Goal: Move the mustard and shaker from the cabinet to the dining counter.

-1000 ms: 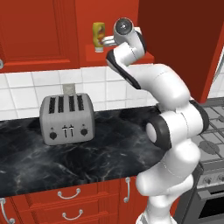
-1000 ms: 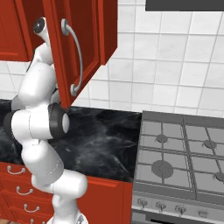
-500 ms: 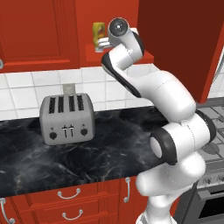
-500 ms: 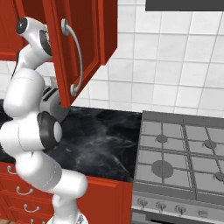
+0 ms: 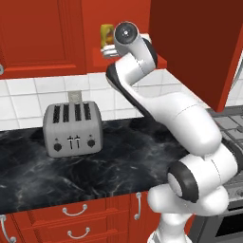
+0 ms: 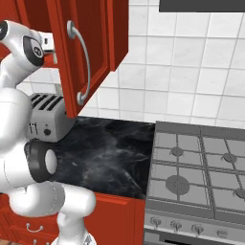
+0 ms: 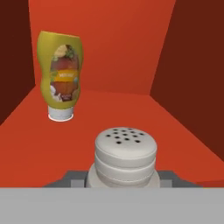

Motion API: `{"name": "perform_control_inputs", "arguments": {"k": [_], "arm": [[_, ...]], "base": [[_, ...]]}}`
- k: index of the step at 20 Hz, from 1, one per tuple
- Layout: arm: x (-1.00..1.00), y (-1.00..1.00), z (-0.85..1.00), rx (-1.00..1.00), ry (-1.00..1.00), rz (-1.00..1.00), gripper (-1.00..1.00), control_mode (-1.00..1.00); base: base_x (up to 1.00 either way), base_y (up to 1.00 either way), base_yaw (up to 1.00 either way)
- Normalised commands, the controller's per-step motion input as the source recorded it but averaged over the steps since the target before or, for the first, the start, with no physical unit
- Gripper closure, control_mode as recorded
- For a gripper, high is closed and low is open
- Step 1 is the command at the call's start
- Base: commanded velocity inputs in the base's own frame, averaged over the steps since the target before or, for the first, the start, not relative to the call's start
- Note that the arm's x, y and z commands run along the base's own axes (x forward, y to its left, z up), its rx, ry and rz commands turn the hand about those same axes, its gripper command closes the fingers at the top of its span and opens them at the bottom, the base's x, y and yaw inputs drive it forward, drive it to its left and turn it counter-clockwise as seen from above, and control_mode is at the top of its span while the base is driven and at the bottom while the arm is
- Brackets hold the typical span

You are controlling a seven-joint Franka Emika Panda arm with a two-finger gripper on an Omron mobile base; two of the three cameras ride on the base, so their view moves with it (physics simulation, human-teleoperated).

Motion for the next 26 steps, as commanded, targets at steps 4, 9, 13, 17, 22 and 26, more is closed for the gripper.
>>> {"name": "perform_control_inputs", "arguments": {"k": [4,9,13,17,22,26], "arm": [[-0.46,0.0,0.0,0.09,0.0,-0.12,1.0,-1.0],[-0.74,0.11,-0.02,0.11,-0.01,-0.24,1.0,-1.0],[-0.66,0.12,-0.02,0.09,-0.01,-0.17,1.0,-1.0],[-0.63,0.16,-0.02,0.1,0.0,-0.13,1.0,-1.0],[-0.61,0.14,-0.04,0.11,0.0,-0.06,1.0,-1.0],[-0.58,0.14,-0.1,0.09,0.0,0.0,1.0,-1.0]], "base": [[0.0,0.0,0.0],[0.0,0.0,0.0],[0.0,0.0,0.0],[0.0,0.0,0.0],[0.0,0.0,0.0],[0.0,0.0,0.0]]}}
